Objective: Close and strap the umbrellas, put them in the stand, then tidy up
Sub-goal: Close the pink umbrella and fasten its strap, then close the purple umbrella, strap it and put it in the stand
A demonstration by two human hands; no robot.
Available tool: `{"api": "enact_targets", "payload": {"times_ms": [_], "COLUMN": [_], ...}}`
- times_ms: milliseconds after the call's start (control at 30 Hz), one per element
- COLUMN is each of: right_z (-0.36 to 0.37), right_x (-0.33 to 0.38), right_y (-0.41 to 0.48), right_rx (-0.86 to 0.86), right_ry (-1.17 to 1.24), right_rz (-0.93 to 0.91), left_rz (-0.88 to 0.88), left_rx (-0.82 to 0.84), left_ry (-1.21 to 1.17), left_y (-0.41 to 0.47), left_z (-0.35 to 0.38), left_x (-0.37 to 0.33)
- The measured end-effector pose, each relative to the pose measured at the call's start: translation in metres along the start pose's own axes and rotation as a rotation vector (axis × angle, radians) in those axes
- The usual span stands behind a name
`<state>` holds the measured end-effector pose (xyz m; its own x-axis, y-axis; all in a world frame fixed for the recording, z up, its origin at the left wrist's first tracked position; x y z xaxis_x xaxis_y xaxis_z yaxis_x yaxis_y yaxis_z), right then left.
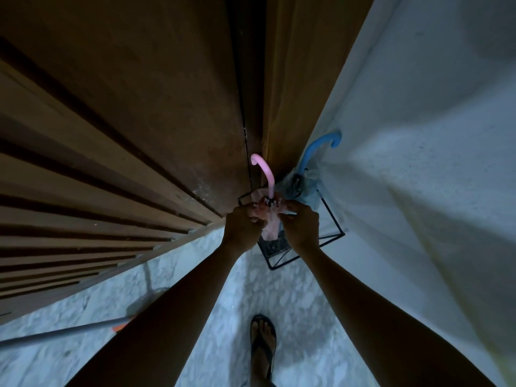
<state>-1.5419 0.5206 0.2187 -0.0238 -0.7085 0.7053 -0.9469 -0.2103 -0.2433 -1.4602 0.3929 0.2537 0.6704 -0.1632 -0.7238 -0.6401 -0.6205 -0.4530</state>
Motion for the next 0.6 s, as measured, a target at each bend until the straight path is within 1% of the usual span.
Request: {"api": "enact_targets", "payload": {"times_ms": [100, 167, 267, 400, 500, 600], "right_z": [-0.011, -0.022, -0.035, -0.041, -0.037, -0.021], "right_x": [0.003, 0.012, 0.035, 0.089, 0.143, 0.194], "right_y": [-0.021, -0.041, -0.076, -0.137, -0.200, -0.284], "right_rx": [-0.051, -0.063, -0.050, 0.029, 0.132, 0.286], "right_ry": [0.028, 0.049, 0.045, 0.022, -0.006, -0.020], "right_rz": [0.117, 0.172, 0.196, 0.092, -0.071, -0.201], "left_rz": [-0.021, -0.056, -0.130, -0.125, -0.160, -0.224], "left_rx": [0.006, 0.010, 0.012, -0.058, -0.188, -0.378], "left_ry": [0.036, 0.012, 0.007, 0.040, 0.019, -0.065], "left_y": [-0.020, -0.037, -0.069, -0.132, -0.198, -0.285], "left_z": [-0.018, -0.033, -0.066, -0.133, -0.198, -0.269], "left_x": [-0.007, -0.009, -0.006, 0.008, 0.035, 0.075]}}
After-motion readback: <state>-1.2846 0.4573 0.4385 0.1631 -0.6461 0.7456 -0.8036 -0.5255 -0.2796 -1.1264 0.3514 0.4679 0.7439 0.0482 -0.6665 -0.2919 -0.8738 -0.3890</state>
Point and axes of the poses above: each hand's wrist, its own y-axis towards the middle knuckle, its own z-axis out of the palm, x = y × z, the point moved 3 cm from there along y, towards the middle knuckle, and after that the axes turned 9 degrees about -x, right-handed, at the moved point
